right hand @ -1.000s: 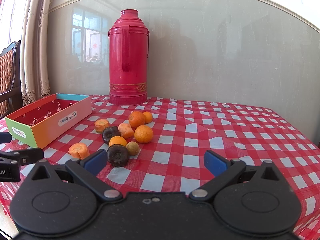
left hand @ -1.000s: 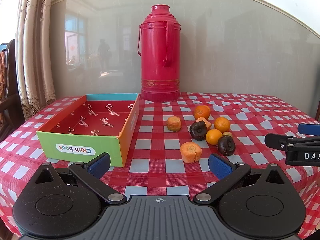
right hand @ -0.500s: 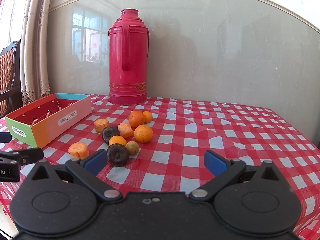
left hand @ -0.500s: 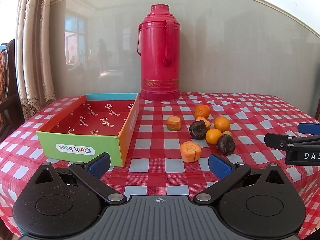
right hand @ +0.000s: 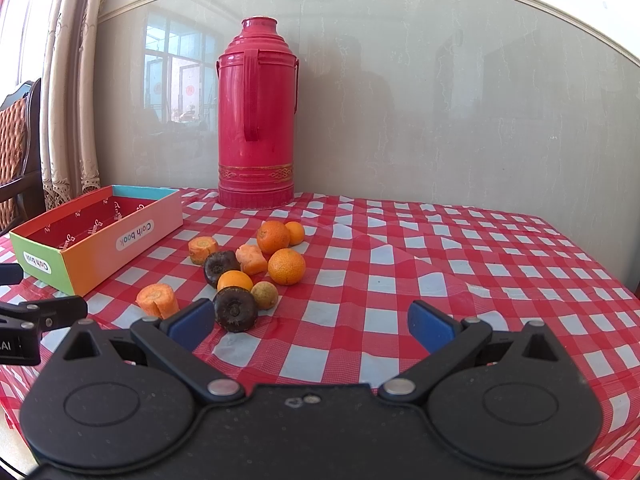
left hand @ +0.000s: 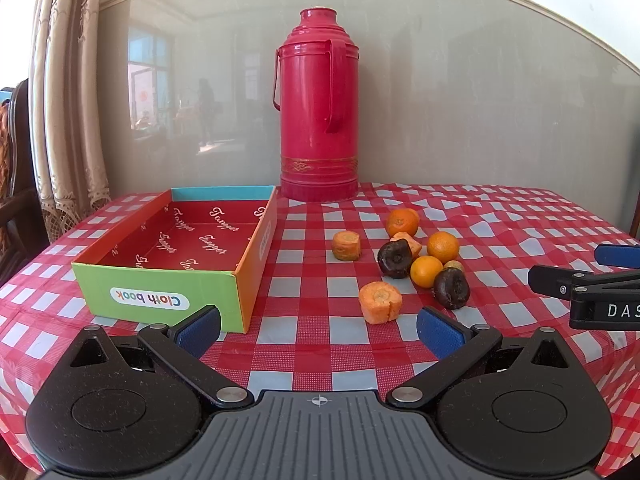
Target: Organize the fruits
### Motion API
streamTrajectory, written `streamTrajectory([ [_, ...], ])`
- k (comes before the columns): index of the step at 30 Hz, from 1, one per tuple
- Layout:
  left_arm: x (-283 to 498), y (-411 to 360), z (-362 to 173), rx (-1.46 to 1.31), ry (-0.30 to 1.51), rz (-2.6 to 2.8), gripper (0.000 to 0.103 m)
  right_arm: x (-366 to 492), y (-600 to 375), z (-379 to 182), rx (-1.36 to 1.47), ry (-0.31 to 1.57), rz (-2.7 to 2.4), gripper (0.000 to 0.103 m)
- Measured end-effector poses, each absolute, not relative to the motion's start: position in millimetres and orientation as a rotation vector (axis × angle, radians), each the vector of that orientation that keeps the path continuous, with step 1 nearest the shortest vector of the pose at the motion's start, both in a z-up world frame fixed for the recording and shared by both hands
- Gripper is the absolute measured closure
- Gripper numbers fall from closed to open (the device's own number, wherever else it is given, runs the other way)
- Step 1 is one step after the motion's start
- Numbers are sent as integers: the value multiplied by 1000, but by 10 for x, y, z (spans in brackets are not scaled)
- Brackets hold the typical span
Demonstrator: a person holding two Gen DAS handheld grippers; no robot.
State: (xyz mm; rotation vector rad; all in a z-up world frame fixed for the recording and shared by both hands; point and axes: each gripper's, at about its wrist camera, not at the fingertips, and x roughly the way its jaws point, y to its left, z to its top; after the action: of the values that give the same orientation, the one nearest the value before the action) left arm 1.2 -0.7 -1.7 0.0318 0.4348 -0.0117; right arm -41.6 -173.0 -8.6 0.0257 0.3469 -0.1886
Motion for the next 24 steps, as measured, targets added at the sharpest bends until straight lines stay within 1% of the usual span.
streamTrajectory([
  [9, 17, -10, -22, 31, 441, -12, 0, -422, -1726, -97, 21, 350, -190, 6],
  [14, 88, -49, -76, 31, 505, -20, 0, -429, -1782, -81, 46, 348, -223, 6],
  [17, 162, -186, -133, 101, 547, -68, 0, -412, -1873, -49, 89, 370, -221, 6],
  [20, 225, -260, -113, 105, 505, -97, 0, -344, -1927, -71, 94, 423, -236, 6],
  [23, 384, -314, -126, 91, 506, -90, 0, -237, -1974, -114, 70, 472, -266, 6],
  [24, 442, -332, -136, 91, 511, -90, 2, -197, -1979, -117, 59, 483, -275, 6],
])
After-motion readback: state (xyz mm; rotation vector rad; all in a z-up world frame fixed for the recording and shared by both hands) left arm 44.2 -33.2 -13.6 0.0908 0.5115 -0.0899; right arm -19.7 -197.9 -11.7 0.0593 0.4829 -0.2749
